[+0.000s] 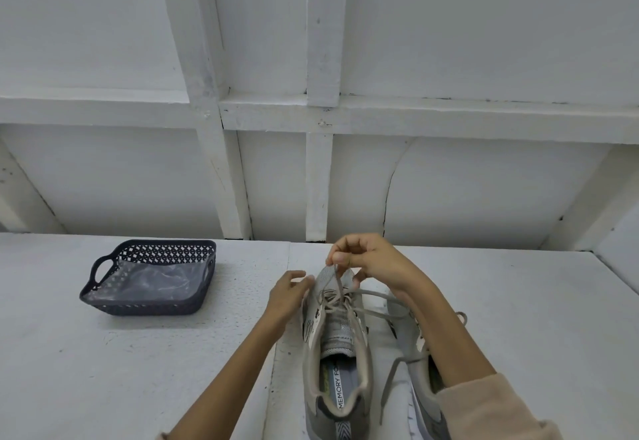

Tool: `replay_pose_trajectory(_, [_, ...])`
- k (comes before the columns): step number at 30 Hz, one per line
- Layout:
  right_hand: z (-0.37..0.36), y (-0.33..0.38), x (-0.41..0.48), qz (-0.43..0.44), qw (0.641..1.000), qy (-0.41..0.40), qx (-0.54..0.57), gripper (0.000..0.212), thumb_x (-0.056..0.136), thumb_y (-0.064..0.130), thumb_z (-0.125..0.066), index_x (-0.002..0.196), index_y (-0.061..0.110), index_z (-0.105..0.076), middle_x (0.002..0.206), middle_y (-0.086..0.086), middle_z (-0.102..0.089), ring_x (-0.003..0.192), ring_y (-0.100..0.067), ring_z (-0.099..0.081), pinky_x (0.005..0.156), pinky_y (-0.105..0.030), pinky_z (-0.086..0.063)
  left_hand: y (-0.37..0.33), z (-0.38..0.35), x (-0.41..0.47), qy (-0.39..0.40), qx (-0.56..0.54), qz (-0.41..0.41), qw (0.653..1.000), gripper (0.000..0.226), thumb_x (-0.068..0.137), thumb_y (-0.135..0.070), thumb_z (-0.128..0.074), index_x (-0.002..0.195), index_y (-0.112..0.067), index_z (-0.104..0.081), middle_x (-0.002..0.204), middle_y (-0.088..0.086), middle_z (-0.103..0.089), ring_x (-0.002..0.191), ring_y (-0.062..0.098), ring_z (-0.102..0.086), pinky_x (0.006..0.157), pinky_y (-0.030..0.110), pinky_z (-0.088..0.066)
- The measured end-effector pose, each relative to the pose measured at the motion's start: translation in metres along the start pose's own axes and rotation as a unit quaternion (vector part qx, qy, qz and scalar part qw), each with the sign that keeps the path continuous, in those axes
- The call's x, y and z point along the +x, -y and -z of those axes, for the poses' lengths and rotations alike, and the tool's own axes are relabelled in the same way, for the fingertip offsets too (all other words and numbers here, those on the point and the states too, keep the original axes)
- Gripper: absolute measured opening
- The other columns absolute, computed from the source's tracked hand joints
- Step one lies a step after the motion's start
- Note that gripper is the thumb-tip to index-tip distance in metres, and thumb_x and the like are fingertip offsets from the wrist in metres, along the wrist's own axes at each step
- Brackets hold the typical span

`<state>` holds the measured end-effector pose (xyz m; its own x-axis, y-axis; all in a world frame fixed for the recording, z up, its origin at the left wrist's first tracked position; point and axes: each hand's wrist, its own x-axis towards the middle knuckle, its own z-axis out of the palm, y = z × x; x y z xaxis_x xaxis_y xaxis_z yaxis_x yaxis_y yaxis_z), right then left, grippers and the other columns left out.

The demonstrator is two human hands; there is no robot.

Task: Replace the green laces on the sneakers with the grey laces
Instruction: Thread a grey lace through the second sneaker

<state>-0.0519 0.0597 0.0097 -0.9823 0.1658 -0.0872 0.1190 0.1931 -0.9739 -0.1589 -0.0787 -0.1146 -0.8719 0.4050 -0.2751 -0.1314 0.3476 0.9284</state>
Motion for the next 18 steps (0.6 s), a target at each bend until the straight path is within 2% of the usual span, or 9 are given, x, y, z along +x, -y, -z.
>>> replay_pose_trajectory(2, [-0.001,-0.011,0.002,-0.036,0.999,0.022,0.006,0.008,0.094,0.004,-0.057,0.088,0.006,-0.063,0.091,-0.012,-0.071,0.073,-0.015,-0.065,0.048,-0.022,-0.048,-0.001,-0.002,0.013,0.012,0.062,0.000,0.998,0.038,0.089,-0.036,-0.065,0.122,-0.020,-0.054,0.112,0.005,-0.061,0.100,0.020,-0.060,0.083,0.032,-0.050])
replay_pose_trajectory(4, [-0.005,-0.025,0.003,-0.072,0.997,0.041,-0.001,0.008,0.095,0.003,-0.055,0.088,0.006,-0.060,0.093,-0.018,-0.071,0.070,-0.017,-0.064,0.047,-0.020,-0.047,-0.004,-0.004,0.024,0.010,0.033,0.011,0.999,0.039,0.085,-0.031,-0.070,0.119,-0.019,-0.056,0.110,0.006,-0.062,0.098,0.021,-0.062,0.080,0.032,-0.051])
replay_pose_trajectory(7, [-0.012,-0.039,0.005,-0.099,0.993,0.044,-0.049,0.009,0.094,0.000,-0.055,0.088,0.004,-0.058,0.081,-0.005,-0.068,0.057,-0.007,-0.056,0.045,-0.016,-0.041,-0.008,-0.004,0.030,0.029,-0.080,0.058,0.995,0.029,0.086,-0.022,-0.071,0.110,-0.010,-0.064,0.088,0.007,-0.067,0.074,0.016,-0.062,0.070,0.028,-0.053])
replay_pose_trajectory(9, [-0.014,-0.043,0.006,-0.102,0.990,0.045,-0.085,0.010,0.093,0.000,-0.057,0.085,0.006,-0.058,0.075,-0.001,-0.065,0.057,-0.009,-0.052,0.046,-0.016,-0.041,-0.005,-0.004,0.035,0.022,-0.092,0.064,0.993,0.022,0.086,-0.015,-0.071,0.106,-0.006,-0.066,0.076,0.005,-0.065,0.063,0.013,-0.059,0.063,0.025,-0.051])
replay_pose_trajectory(14, [-0.016,-0.050,0.008,-0.099,0.985,0.058,-0.126,0.024,0.091,0.000,-0.059,0.075,0.018,-0.060,0.073,0.002,-0.060,0.064,-0.007,-0.053,0.052,-0.015,-0.043,-0.007,-0.010,0.038,-0.043,-0.074,0.053,0.995,0.025,0.075,-0.008,-0.079,0.098,-0.005,-0.068,0.075,0.013,-0.069,0.062,0.021,-0.064,0.062,0.030,-0.055])
replay_pose_trajectory(18, [-0.015,-0.053,0.009,-0.096,0.983,0.071,-0.139,0.025,0.090,0.000,-0.059,0.074,0.019,-0.059,0.073,0.003,-0.060,0.065,-0.008,-0.053,0.052,-0.015,-0.042,-0.012,-0.016,0.035,-0.125,0.031,-0.001,0.992,0.030,0.067,-0.011,-0.079,0.085,-0.023,-0.059,0.070,0.006,-0.070,0.064,0.023,-0.069,0.075,0.045,-0.059])
